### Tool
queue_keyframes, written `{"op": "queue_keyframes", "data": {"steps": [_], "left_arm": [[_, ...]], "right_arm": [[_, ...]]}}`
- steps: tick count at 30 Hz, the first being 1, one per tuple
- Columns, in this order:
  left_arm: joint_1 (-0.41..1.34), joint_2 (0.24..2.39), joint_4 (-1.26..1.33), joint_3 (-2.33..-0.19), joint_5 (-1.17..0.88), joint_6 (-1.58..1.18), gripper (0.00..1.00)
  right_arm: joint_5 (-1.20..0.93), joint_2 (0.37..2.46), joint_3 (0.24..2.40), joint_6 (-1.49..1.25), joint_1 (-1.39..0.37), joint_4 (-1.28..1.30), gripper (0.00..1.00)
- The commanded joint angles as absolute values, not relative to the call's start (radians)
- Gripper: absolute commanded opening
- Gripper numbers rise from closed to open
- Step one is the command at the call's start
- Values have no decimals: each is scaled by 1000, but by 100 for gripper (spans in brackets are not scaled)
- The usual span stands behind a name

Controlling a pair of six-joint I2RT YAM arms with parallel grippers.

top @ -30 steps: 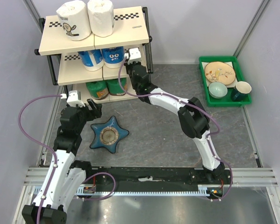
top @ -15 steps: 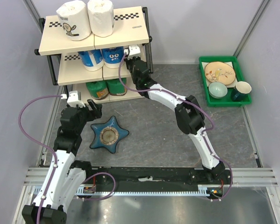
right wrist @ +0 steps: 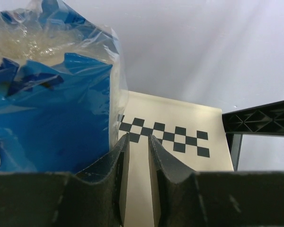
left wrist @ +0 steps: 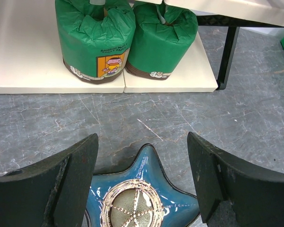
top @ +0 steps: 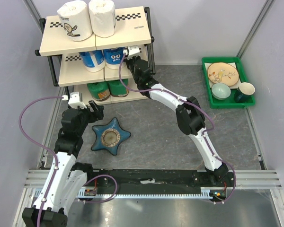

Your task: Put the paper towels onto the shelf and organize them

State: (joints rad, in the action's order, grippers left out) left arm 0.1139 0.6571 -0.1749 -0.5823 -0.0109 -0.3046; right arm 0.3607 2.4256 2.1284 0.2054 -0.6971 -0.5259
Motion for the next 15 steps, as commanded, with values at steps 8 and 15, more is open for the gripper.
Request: {"op": "queue_keyframes", "data": {"steps": [8, 15], "left_arm": [[120, 650, -124, -577, -32, -270, 83], [120, 653, -126, -577, -35, -273, 83]], "right_arm": [[255, 2431, 2160, 219, -683, -583, 29], [200, 2418, 2132, 216, -681, -584, 29]]}}
